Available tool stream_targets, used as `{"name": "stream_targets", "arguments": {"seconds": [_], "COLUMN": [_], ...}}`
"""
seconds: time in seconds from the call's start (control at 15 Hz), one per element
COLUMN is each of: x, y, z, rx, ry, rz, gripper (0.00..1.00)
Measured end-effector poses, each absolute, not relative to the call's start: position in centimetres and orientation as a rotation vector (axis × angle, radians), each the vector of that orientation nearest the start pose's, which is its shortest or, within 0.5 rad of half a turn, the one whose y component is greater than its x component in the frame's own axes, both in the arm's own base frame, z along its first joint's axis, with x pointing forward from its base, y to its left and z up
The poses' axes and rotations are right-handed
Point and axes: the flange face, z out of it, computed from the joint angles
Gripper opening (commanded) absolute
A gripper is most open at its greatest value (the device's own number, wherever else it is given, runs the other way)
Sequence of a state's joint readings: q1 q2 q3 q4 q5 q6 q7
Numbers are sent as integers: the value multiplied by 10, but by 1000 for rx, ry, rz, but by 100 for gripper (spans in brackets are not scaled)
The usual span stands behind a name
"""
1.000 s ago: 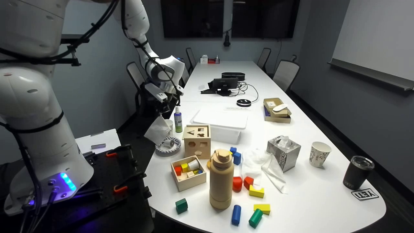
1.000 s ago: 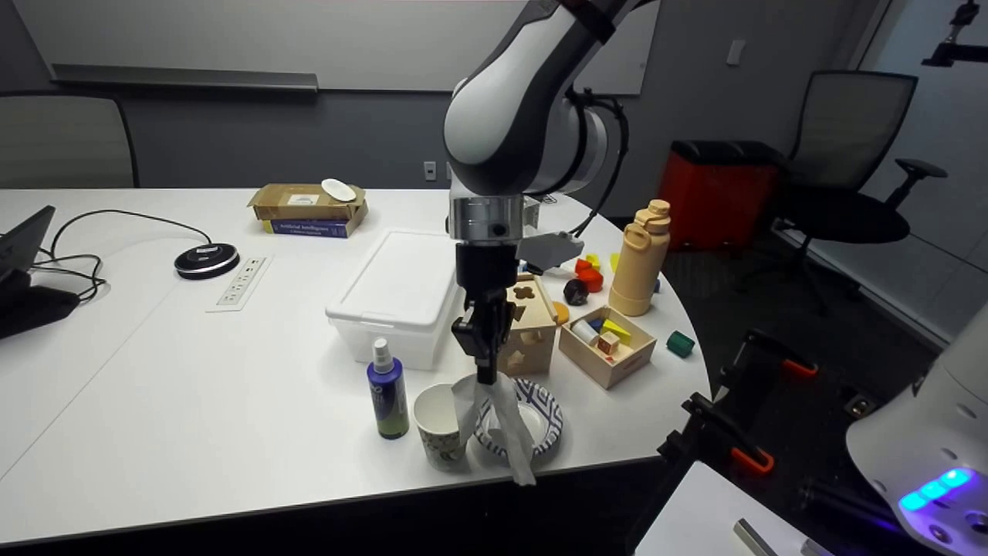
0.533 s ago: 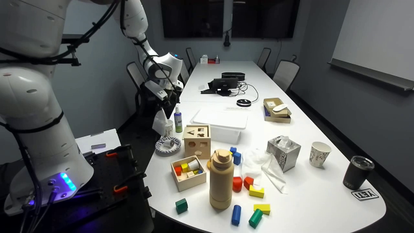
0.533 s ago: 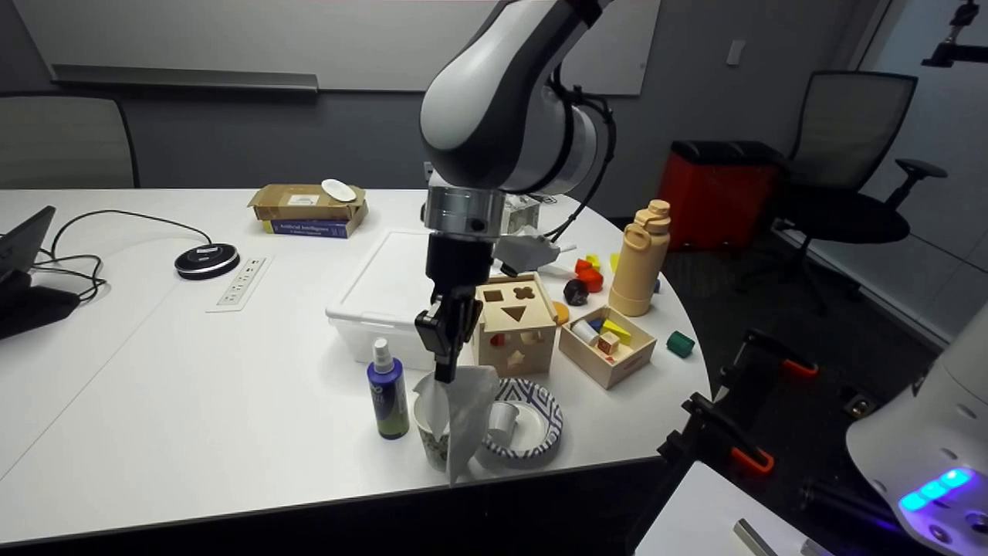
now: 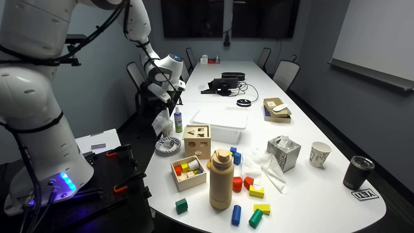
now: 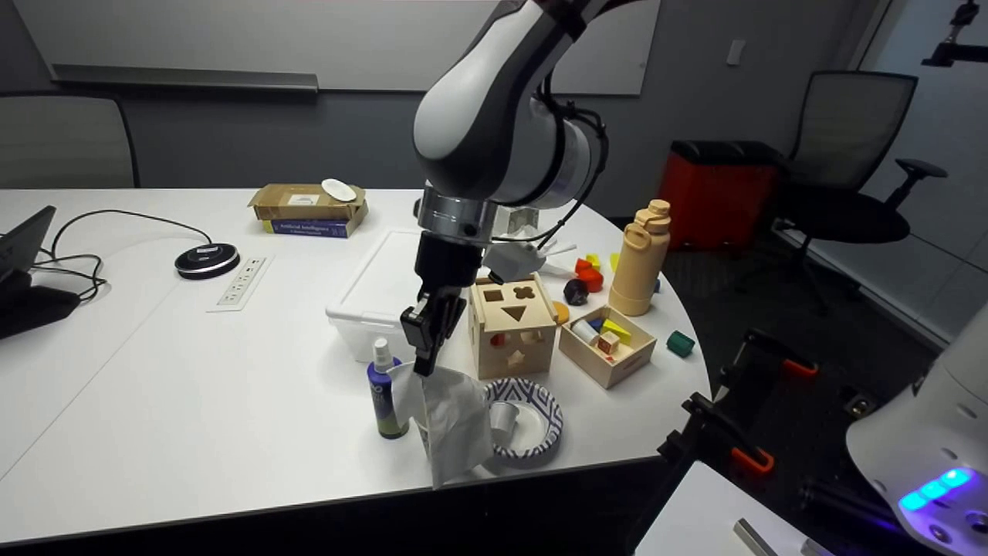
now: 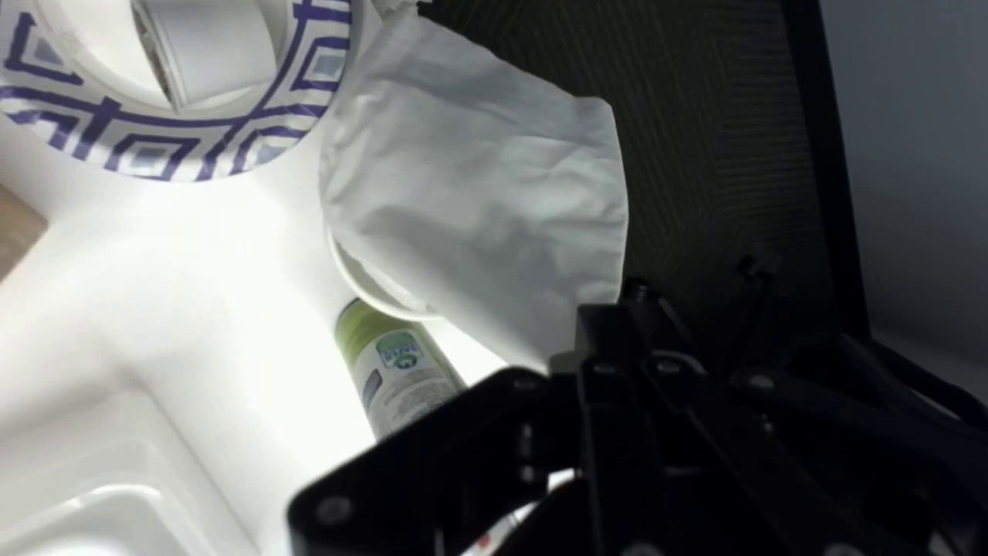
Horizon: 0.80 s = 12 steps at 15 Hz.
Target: Use the napkin to wipe the rim of the paper cup
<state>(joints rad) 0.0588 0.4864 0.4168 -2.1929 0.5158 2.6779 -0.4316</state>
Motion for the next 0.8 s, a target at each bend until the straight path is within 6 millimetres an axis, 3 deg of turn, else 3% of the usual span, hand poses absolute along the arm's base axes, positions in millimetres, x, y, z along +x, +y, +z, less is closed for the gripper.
{"name": "stream_targets", "arguments": {"seconds": [0.4, 0.8], "x": [503, 502], "y": [211, 197], "z": [134, 108], "rx": [-2678, -2680], "ry": [-498, -504], "rz": [3, -5], "gripper": [0, 0]}}
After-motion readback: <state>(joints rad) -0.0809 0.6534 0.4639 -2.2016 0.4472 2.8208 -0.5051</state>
